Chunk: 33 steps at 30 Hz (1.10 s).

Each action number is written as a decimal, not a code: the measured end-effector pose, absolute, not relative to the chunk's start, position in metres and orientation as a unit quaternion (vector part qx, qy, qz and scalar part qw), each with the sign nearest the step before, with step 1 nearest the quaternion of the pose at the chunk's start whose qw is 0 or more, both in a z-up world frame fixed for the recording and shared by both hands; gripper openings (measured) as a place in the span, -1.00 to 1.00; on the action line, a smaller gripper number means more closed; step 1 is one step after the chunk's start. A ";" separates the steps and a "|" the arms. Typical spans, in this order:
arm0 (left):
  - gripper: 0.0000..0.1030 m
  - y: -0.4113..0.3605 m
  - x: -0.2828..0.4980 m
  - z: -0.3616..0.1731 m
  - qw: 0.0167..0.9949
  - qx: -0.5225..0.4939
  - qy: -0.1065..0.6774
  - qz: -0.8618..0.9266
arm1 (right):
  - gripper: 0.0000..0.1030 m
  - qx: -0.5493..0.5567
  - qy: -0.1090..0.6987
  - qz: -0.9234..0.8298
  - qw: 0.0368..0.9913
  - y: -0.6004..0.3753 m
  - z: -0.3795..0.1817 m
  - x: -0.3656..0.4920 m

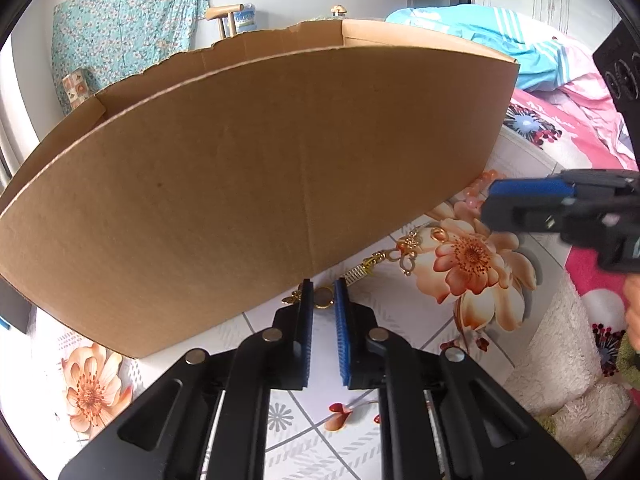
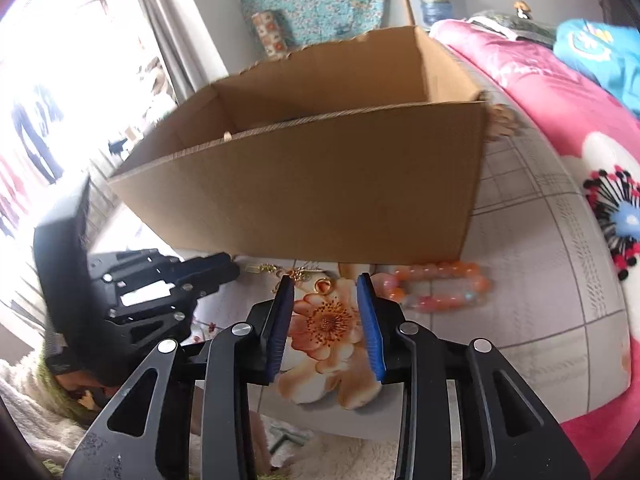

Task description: Organize jewelry

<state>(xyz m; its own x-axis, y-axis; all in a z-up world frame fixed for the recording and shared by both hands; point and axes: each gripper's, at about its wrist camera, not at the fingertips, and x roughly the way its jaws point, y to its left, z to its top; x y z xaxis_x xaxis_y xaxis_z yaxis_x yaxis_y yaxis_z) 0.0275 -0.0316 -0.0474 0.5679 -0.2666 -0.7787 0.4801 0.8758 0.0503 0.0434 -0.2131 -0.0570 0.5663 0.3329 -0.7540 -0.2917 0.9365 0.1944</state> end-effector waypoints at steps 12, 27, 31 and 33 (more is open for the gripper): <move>-0.81 -0.011 0.011 -0.047 0.878 0.107 0.411 -0.220 | -0.52 -0.083 0.444 0.154 0.879 -0.175 -0.071 0.074; -0.81 0.001 0.009 -0.047 0.880 0.090 0.406 -0.231 | -0.83 -0.125 0.462 0.150 0.865 -0.147 -0.077 0.090; -1.00 0.004 0.009 -0.047 0.879 0.082 0.406 -0.236 | -0.83 -0.112 0.461 0.146 0.868 -0.146 -0.077 0.088; -1.00 0.007 0.009 -0.047 0.879 0.080 0.408 -0.235 | -0.83 -0.099 0.460 0.145 0.870 -0.152 -0.076 0.087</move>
<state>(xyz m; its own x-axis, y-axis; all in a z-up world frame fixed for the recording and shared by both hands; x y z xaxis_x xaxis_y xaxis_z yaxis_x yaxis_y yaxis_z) 0.0091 0.0068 -0.0466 0.5575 -0.3474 -0.7540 0.4778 0.8770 -0.0509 0.0874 -0.1519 -0.0756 0.5349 0.1614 -0.8294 -0.3429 0.9386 -0.0384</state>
